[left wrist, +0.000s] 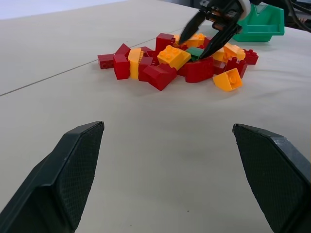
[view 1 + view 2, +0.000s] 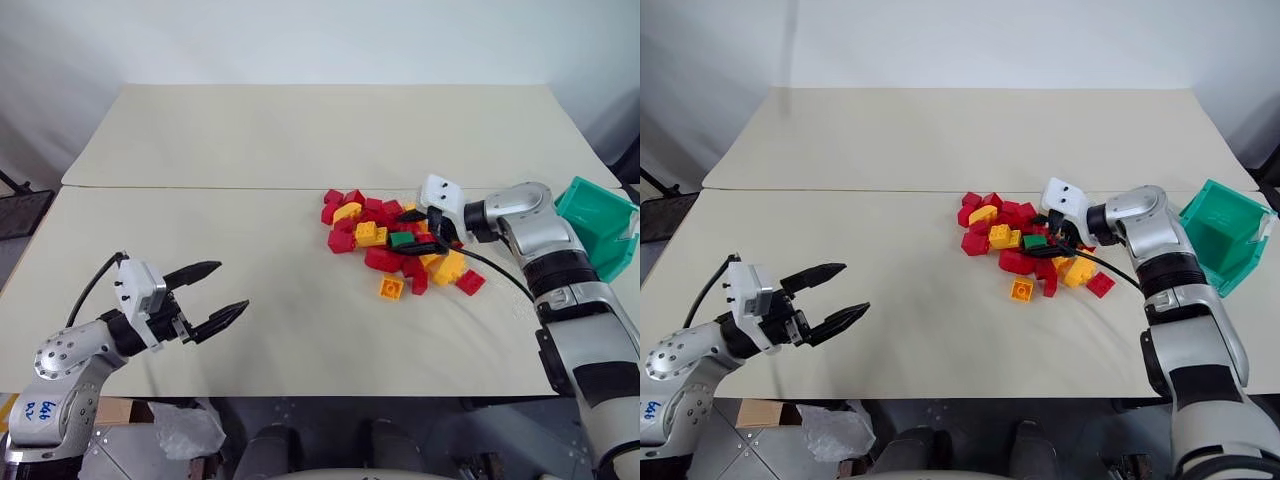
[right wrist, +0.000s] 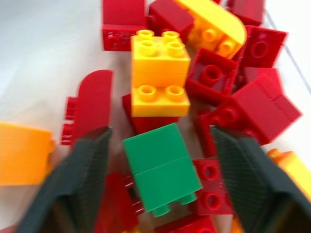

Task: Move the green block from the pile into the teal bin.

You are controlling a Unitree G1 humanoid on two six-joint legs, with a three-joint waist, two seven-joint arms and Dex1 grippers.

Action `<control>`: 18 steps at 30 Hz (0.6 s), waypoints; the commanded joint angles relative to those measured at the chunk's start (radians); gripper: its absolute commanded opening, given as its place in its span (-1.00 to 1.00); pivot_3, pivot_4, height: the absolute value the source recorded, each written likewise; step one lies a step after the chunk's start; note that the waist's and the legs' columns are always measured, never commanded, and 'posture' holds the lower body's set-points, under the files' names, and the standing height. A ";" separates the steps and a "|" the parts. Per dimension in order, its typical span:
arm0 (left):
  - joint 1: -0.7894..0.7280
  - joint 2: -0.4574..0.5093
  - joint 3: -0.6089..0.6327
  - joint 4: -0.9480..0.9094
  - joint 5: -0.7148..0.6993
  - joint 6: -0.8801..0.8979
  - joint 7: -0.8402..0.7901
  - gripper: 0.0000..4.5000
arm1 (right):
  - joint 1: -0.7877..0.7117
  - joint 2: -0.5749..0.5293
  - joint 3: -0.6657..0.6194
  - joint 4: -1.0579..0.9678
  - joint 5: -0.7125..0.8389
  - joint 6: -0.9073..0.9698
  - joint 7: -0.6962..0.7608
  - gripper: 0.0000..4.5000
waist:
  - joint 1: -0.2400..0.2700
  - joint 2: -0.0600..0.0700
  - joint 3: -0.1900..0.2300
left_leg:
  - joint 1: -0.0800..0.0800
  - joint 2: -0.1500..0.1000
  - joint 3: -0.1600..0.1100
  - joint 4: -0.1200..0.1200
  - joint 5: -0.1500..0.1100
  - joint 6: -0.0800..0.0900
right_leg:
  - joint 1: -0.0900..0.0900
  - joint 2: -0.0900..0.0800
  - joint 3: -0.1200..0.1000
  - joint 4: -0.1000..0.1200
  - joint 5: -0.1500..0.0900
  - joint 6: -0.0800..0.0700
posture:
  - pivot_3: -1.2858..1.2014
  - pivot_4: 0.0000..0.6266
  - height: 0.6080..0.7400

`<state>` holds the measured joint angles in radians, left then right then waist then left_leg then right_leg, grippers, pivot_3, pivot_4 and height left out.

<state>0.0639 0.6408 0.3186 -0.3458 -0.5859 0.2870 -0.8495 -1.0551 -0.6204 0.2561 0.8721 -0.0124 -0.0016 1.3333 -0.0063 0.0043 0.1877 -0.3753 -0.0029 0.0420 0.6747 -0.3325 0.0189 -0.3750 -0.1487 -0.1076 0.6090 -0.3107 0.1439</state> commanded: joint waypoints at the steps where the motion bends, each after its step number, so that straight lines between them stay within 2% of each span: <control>1: 0.007 0.008 0.028 -0.032 -0.022 -0.002 -0.002 1.00 | -0.007 -0.026 0.009 0.035 -0.037 -0.018 0.039 0.47 | 0.000 0.000 0.000 | 0.000 0.000 0.000 0.000 0.000 0.000 | 0.000 0.000 0.000 0.000 0.000 0.000 | 0.03 -0.52 1.00; 6: -0.006 0.005 0.015 -0.029 -0.021 0.002 -0.003 1.00 | -0.036 -0.029 0.020 0.079 -0.071 -0.072 0.060 0.47 | -0.002 0.000 0.000 | 0.000 0.000 0.000 0.001 0.000 0.000 | 0.000 0.000 0.000 0.000 0.000 0.000 | 0.03 -0.52 1.00; 18: -0.027 -0.001 0.005 -0.027 -0.018 0.006 0.000 1.00 | -0.145 0.017 0.043 0.269 -0.183 -0.125 -0.010 0.47 | -0.022 0.000 0.000 | 0.000 0.000 0.000 0.001 0.000 0.000 | 0.000 0.000 0.000 0.001 0.000 0.000 | 0.03 -0.52 1.00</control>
<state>0.0355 0.6406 0.3130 -0.3450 -0.5865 0.2960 -0.8509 -1.1927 -0.6069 0.3002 1.1199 -0.1822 -0.1162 1.3269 -0.0286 0.0043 0.1878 -0.3752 -0.0028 0.0416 0.6754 -0.3326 0.0185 -0.3749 -0.1487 -0.1074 0.6097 -0.3107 0.1438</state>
